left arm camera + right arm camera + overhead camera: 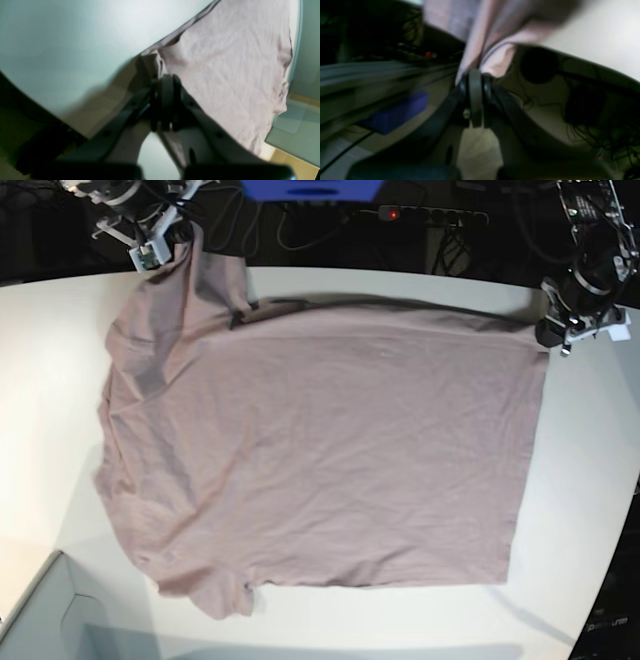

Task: Layout the t-shirt on the table in an organized manner, then fold the t-shirt properly
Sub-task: 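Hold the shirt edge with both grippers and pull it taut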

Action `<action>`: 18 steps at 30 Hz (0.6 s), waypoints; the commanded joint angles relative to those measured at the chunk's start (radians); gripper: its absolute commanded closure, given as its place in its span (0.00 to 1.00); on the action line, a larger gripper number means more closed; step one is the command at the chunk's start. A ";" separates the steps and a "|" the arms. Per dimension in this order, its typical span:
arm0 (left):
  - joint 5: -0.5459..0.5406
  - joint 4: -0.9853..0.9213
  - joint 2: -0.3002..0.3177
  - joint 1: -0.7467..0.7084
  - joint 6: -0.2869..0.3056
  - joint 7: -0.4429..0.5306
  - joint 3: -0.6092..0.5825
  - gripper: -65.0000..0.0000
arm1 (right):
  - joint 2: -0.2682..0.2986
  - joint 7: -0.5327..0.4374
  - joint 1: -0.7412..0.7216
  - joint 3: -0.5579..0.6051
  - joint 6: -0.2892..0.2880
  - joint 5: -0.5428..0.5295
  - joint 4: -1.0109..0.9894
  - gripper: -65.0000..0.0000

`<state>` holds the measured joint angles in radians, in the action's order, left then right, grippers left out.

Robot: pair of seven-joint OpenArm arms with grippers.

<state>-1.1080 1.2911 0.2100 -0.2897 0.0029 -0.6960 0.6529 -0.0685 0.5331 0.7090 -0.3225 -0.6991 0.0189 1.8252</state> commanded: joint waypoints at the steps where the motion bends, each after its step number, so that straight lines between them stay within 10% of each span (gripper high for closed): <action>1: -0.019 0.018 0.018 0.002 0.003 0.005 0.006 1.00 | 0.005 -0.014 0.005 0.007 0.001 -0.014 0.012 1.00; 6: -0.021 0.018 0.019 0.002 0.003 0.005 0.012 1.00 | 0.005 -0.012 -0.024 0.016 0.001 -0.012 -0.045 0.99; 14: -0.021 0.020 0.021 0.001 0.003 0.005 0.063 1.00 | 0.020 -0.020 -0.030 -0.065 0.001 -0.012 -0.107 0.46; 18: -0.021 0.020 0.029 0.014 0.003 0.005 0.100 1.00 | 0.020 -0.020 -0.058 -0.180 0.001 -0.017 -0.103 0.48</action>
<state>-1.1076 1.2911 0.2195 -0.2852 0.0029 -0.6994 0.7467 -0.0525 0.5316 0.6460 -0.5026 -0.6991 0.0170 1.7054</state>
